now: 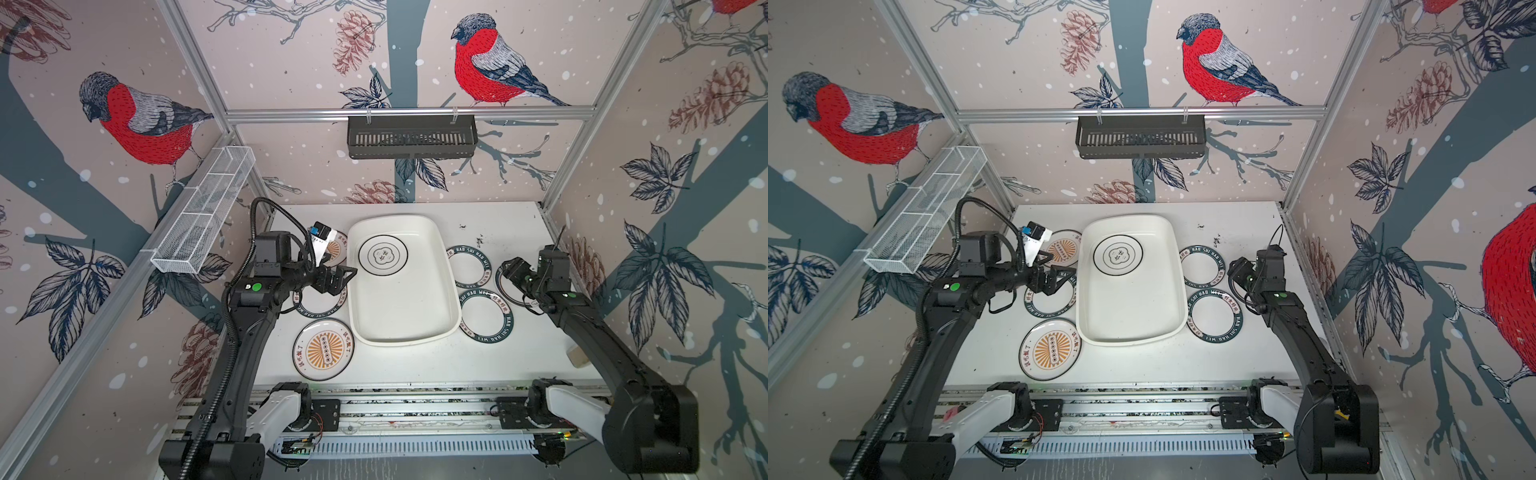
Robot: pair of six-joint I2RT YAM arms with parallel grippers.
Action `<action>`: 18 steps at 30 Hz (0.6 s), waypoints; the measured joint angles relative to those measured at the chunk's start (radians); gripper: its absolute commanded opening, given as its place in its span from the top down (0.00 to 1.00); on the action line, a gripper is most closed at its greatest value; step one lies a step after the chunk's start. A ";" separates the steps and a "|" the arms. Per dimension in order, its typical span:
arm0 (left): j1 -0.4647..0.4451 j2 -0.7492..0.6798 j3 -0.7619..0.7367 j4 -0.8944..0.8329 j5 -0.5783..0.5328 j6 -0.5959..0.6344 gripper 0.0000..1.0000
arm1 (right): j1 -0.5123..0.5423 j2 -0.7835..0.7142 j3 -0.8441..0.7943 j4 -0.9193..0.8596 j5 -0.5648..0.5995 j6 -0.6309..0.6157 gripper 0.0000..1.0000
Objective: Place the plates into the plastic bin on the countertop
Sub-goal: 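Withdraw the right gripper from the bin toward the plates nearer the robot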
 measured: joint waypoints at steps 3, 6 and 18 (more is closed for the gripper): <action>-0.005 0.023 0.016 0.000 0.003 0.001 0.02 | -0.055 -0.044 -0.037 -0.019 0.020 0.023 0.31; -0.026 0.049 0.044 0.005 0.006 0.003 0.02 | -0.128 -0.074 -0.042 -0.053 0.042 0.028 0.30; -0.114 0.150 0.095 0.024 0.007 0.078 0.01 | -0.361 -0.141 -0.134 -0.135 0.014 0.029 0.32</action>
